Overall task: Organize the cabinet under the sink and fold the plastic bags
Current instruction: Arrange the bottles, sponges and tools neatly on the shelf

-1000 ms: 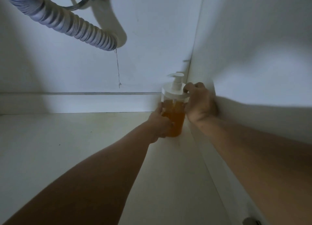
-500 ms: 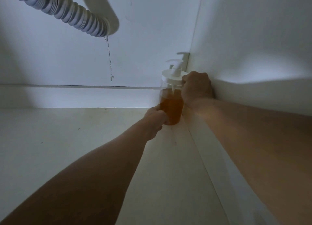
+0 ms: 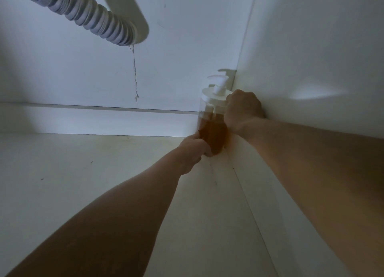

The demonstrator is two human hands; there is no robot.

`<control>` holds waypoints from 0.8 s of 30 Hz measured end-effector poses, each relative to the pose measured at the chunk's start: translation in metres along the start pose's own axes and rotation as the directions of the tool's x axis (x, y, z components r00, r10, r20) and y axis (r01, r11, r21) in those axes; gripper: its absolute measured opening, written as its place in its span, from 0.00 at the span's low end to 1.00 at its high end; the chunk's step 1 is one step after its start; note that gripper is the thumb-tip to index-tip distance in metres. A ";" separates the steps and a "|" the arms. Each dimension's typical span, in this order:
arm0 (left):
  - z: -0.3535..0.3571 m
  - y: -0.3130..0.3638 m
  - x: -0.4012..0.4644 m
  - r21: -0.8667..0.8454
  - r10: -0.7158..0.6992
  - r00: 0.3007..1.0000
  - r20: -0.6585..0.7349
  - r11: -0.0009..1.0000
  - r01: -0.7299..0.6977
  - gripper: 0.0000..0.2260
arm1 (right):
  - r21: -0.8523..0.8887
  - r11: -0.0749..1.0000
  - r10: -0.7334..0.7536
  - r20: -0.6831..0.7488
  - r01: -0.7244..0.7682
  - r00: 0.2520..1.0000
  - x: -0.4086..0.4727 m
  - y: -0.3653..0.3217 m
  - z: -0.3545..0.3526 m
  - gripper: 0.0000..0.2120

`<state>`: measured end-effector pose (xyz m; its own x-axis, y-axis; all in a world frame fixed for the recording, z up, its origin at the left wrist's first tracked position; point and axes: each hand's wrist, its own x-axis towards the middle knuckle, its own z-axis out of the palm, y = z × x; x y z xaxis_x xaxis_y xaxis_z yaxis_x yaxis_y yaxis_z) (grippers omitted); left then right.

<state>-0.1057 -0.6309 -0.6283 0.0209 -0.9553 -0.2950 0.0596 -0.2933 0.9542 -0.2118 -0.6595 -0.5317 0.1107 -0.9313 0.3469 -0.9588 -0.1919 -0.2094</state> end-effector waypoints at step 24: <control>-0.061 0.023 -0.156 0.423 -0.036 0.992 -0.122 0.902 0.084 0.20 | 0.157 0.987 -0.075 0.241 0.037 0.968 -0.093 -0.004 -0.049 0.06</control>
<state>-0.0463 -0.4866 -0.5634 0.1399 -0.9325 -0.3329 -0.3663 -0.3611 0.8576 -0.2309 -0.5567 -0.5189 0.2422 -0.9613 0.1311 -0.9009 -0.2730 -0.3374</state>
